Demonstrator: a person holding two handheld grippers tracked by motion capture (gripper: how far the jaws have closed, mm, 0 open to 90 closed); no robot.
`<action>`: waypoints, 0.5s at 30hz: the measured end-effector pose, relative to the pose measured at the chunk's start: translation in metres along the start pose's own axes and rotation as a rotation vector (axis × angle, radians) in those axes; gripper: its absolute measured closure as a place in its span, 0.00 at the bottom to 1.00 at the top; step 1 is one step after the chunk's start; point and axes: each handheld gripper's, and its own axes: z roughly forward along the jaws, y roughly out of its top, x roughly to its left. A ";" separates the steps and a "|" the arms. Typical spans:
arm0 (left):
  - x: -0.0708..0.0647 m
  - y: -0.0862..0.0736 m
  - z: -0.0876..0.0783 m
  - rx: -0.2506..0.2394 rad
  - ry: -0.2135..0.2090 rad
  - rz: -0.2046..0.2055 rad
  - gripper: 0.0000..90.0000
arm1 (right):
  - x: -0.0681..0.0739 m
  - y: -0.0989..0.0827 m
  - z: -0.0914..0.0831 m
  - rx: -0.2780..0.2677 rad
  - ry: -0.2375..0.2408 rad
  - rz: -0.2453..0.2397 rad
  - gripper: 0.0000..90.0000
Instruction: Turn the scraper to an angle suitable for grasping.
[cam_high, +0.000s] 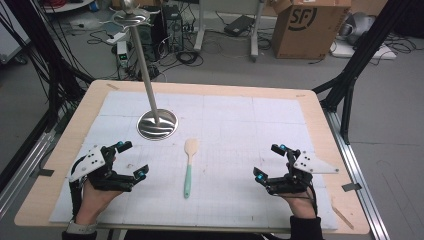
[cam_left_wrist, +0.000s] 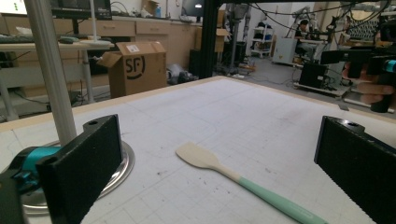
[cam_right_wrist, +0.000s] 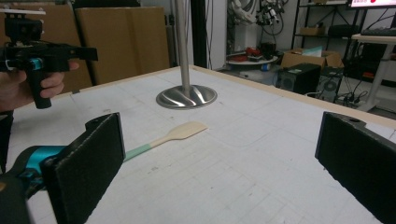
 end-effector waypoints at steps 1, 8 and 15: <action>0.000 0.000 0.000 -0.001 0.000 0.001 0.02 | 0.000 0.000 0.000 0.001 -0.001 0.000 0.00; -0.001 0.000 0.000 0.004 -0.010 0.004 0.08 | 0.000 0.000 0.000 -0.002 0.001 0.001 0.00; -0.008 -0.001 0.002 0.043 -0.033 0.028 0.48 | 0.000 0.000 0.000 -0.003 0.002 0.002 0.00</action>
